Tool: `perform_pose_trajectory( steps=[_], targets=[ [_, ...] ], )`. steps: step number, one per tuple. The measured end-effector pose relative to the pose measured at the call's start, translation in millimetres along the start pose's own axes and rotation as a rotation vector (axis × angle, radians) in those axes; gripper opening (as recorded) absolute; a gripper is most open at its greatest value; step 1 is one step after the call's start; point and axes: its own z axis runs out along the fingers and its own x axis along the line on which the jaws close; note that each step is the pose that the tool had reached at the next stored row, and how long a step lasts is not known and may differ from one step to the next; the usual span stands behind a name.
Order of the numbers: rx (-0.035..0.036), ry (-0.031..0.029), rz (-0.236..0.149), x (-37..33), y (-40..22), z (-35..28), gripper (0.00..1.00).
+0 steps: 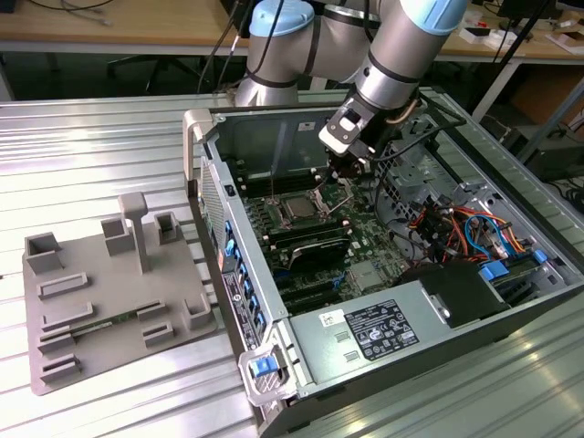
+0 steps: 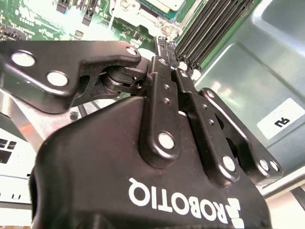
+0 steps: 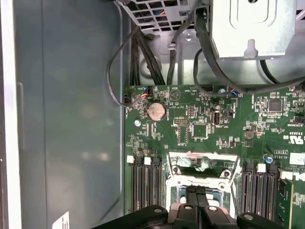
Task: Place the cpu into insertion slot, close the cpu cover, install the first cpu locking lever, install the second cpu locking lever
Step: 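Close the cpu cover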
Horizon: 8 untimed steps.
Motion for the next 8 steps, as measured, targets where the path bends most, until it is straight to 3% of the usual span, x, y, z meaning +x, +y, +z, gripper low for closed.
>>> perform_pose_trajectory(
  steps=[8],
  targets=[
    [0.0041, 0.0082, 0.0, -0.5, 11.3, -3.0, 0.11]
  ],
)
